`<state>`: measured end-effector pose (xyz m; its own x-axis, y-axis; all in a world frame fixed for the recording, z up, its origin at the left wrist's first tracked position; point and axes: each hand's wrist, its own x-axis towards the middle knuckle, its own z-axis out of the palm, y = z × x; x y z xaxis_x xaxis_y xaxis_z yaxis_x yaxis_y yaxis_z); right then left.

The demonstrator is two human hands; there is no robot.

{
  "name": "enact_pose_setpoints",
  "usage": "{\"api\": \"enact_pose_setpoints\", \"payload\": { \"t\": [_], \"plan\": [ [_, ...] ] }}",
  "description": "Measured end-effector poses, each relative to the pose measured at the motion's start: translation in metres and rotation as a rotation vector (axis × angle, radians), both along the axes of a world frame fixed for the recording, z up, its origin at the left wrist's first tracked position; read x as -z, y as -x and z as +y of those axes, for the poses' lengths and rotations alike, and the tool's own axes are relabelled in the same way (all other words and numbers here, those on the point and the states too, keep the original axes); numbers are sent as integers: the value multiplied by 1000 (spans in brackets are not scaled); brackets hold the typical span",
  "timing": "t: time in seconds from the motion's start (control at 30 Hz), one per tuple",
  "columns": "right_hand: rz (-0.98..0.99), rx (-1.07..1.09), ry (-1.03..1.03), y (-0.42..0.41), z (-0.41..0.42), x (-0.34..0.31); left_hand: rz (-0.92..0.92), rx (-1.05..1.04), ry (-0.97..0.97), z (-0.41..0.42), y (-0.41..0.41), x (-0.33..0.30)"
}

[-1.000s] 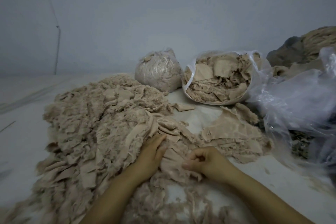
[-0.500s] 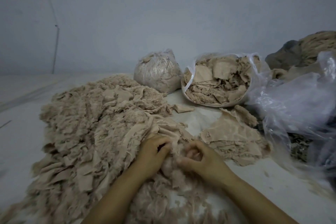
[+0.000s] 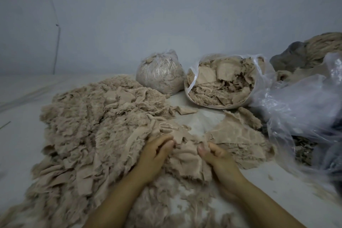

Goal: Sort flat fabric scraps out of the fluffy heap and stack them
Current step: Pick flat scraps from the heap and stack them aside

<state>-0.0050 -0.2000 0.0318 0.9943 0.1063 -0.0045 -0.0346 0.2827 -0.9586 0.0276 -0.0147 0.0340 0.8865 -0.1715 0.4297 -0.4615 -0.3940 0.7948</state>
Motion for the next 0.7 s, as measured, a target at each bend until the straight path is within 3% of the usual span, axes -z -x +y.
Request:
{"api": "enact_pose_setpoints", "payload": {
  "t": [0.13, 0.27, 0.4, 0.57, 0.7],
  "plan": [
    [-29, -92, -45, 1, 4, 3, 192, 209, 54, -15, 15, 0],
    [-133, 35, 208, 2, 9, 7, 193, 280, 110, -16, 18, -1],
    [-198, 40, 237, 2, 13, 8, 234, 351, 48, -11, 18, 2],
    [-206, 193, 239, -1, 12, 11, 320, 144, 142, -13, 14, 4],
    [-271, 235, 364, 0, 14, 15, 316, 178, -4, -14, 16, 5]
  ]
}}
